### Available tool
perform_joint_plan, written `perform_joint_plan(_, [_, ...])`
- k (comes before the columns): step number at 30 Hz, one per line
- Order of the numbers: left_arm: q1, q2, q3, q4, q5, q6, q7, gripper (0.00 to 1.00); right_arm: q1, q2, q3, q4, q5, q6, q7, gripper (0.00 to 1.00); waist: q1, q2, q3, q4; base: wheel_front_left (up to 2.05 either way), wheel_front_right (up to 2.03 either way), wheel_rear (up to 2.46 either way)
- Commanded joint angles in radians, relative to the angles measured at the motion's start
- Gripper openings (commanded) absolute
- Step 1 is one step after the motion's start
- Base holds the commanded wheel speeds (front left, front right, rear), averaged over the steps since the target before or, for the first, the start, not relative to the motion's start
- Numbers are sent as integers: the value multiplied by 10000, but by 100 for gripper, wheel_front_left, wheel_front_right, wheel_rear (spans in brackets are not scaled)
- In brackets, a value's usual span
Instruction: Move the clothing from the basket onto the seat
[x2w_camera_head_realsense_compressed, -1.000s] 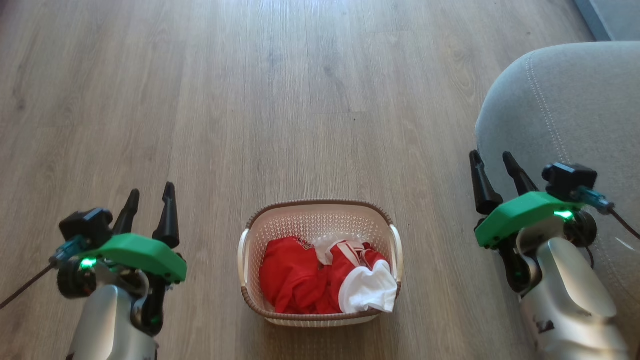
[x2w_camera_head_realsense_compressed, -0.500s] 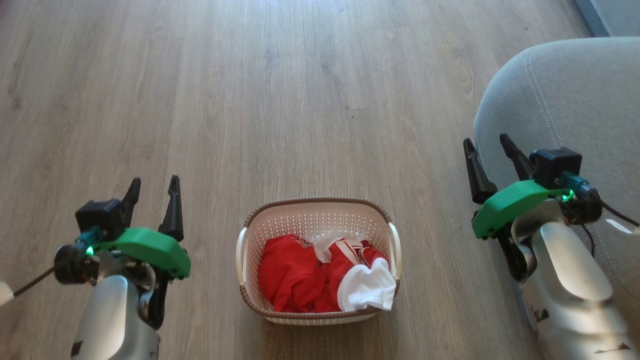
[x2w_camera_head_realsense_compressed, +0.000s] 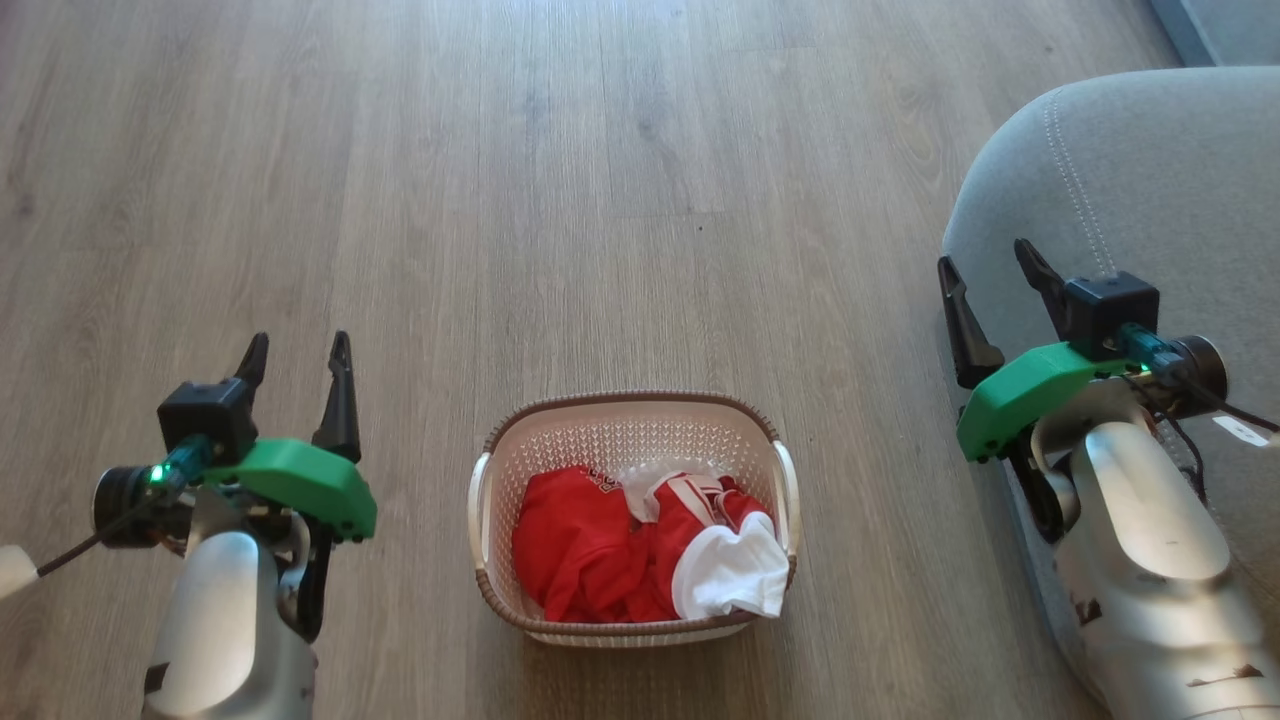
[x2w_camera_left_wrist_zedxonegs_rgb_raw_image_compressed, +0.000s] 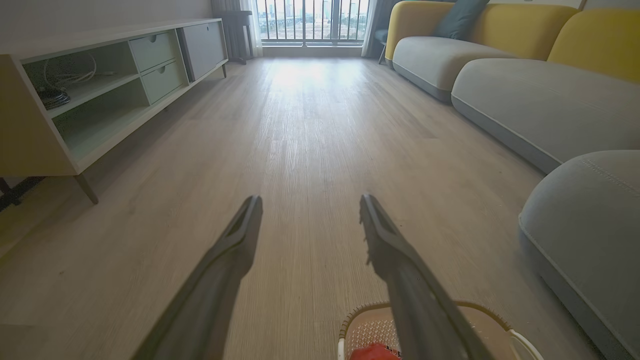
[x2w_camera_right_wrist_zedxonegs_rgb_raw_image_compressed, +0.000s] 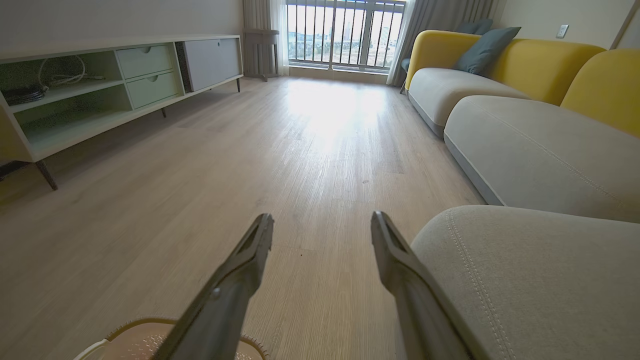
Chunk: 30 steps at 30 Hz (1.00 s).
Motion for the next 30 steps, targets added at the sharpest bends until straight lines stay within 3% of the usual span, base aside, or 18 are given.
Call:
perform_joint_plan(1, [-482,167,341,-291,18,101,-126,100,-396,51,104,-303,-74,-2,-105,100,-1,0,10,1,0,0,0])
perform_joint_plan(16, [-333,137,19,-148,-108,56,-126,100,-444,228,-457,-875,-257,-2,-105,100,-1,0,535,-59,0,0,0])
perform_joint_plan(24, [-646,135,-670,-39,-541,-107,-126,100,-1068,366,-539,-1909,-276,-2,-105,100,-1,0,2116,-317,0,0,0])
perform_joint_plan(30, [-1251,134,-1393,-174,-1092,-196,-126,100,-1844,425,-658,-3083,-345,-2,-105,100,-1,0,4017,-509,0,0,0])
